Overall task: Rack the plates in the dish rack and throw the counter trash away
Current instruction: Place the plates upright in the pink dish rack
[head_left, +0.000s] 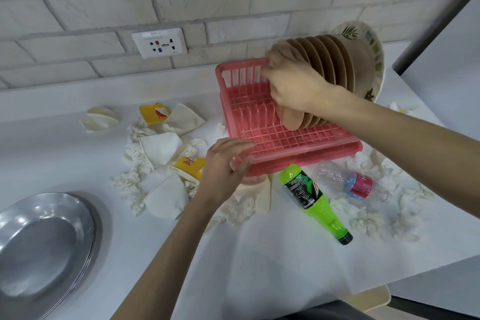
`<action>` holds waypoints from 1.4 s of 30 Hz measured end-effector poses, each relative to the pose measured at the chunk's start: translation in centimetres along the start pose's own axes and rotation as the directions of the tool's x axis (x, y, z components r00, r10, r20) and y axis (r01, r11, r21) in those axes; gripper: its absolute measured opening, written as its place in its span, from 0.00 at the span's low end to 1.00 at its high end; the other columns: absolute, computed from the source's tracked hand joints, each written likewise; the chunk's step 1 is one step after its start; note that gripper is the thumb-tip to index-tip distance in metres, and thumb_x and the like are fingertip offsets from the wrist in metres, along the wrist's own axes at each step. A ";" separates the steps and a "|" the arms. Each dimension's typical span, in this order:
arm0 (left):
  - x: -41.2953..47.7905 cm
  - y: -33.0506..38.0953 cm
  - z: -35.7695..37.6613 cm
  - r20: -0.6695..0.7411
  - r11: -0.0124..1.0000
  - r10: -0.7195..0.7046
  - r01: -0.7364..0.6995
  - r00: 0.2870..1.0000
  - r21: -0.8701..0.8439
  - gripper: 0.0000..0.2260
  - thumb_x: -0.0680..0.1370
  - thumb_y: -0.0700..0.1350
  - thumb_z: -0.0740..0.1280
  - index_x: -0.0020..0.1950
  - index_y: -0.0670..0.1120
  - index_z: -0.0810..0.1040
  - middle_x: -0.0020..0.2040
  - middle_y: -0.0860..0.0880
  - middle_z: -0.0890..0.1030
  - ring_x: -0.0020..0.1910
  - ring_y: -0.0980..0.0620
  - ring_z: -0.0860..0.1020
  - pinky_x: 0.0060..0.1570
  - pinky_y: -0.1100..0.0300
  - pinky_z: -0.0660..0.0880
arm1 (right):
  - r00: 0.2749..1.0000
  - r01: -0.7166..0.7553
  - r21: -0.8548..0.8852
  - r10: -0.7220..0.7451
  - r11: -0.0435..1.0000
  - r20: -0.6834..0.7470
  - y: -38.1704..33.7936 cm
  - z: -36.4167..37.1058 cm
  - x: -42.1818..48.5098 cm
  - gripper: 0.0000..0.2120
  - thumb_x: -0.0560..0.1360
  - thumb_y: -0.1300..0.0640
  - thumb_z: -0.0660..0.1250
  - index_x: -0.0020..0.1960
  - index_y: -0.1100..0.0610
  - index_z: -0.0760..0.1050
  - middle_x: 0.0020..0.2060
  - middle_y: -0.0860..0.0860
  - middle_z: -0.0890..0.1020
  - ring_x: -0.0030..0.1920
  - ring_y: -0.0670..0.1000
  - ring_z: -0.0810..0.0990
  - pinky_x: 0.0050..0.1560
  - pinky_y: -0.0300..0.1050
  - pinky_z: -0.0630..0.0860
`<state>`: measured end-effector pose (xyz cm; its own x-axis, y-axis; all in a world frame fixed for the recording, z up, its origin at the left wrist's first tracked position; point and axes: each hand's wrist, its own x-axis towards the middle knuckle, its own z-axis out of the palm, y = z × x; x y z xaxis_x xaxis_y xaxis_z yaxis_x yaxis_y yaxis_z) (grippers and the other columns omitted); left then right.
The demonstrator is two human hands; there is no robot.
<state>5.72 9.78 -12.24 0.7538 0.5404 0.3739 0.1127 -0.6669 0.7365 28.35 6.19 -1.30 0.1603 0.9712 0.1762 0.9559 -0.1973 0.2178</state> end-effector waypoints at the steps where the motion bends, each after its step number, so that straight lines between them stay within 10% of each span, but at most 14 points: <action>1: -0.4 0.1 -0.7 -0.028 1.000 -0.018 0.018 0.999 -0.003 0.12 0.76 0.45 0.68 0.58 0.48 0.84 0.55 0.55 0.84 0.56 0.72 0.72 0.61 0.67 0.68 | 1.000 0.027 0.014 -0.026 1.000 -0.008 -0.9 -0.1 -0.3 0.12 0.70 0.63 0.66 0.53 0.62 0.78 0.59 0.62 0.75 0.65 0.64 0.69 0.70 0.64 0.63; 6: -3.4 -0.4 -4.7 -0.124 0.974 -0.219 0.208 0.968 -0.092 0.08 0.78 0.41 0.68 0.54 0.50 0.85 0.50 0.68 0.81 0.55 0.63 0.78 0.52 0.57 0.76 | 0.973 0.229 0.171 -0.222 0.958 -0.062 -6.5 -0.8 -1.4 0.11 0.74 0.57 0.63 0.53 0.59 0.79 0.52 0.56 0.79 0.58 0.58 0.74 0.61 0.55 0.71; 10: -6.2 -1.3 -7.8 -0.185 0.944 -0.326 0.309 0.927 -0.117 0.10 0.76 0.41 0.67 0.52 0.53 0.85 0.43 0.58 0.84 0.49 0.55 0.80 0.35 0.60 0.75 | 0.918 0.394 0.186 -0.376 0.900 -0.129 -12.1 -0.2 -2.5 0.10 0.73 0.56 0.59 0.44 0.56 0.78 0.40 0.52 0.78 0.47 0.56 0.77 0.49 0.51 0.72; 17: -12.2 -3.4 -13.2 -0.278 0.896 -0.435 0.441 0.856 -0.044 0.11 0.78 0.36 0.68 0.51 0.52 0.85 0.34 0.55 0.81 0.41 0.54 0.77 0.36 0.68 0.69 | 0.864 0.501 0.296 -0.488 0.813 -0.120 -20.4 0.5 -2.6 0.14 0.77 0.53 0.57 0.36 0.54 0.74 0.31 0.48 0.74 0.36 0.53 0.74 0.39 0.48 0.69; 32: -22.4 -12.4 -26.2 -0.383 0.743 -0.590 0.664 0.711 0.088 0.08 0.76 0.40 0.72 0.49 0.53 0.83 0.43 0.58 0.83 0.44 0.62 0.78 0.43 0.74 0.69 | 0.889 0.174 0.709 -0.419 0.683 0.186 -36.3 3.1 -1.4 0.20 0.80 0.51 0.58 0.31 0.58 0.62 0.25 0.52 0.68 0.29 0.55 0.68 0.31 0.48 0.65; 42: -23.7 -19.7 -32.6 -0.337 0.577 -0.619 0.702 0.709 0.418 0.24 0.74 0.48 0.72 0.69 0.50 0.74 0.67 0.48 0.74 0.64 0.42 0.70 0.60 0.44 0.70 | 0.894 -0.209 0.696 -0.155 0.687 0.421 -42.1 6.0 -1.8 0.26 0.78 0.40 0.60 0.30 0.57 0.65 0.25 0.50 0.71 0.27 0.51 0.71 0.33 0.47 0.72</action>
<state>-35.46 26.81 -17.25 0.2467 0.9691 -0.0011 0.8648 -0.2196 0.4515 -10.76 13.52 -16.51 0.0990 0.9548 -0.2801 0.7943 -0.2454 -0.5558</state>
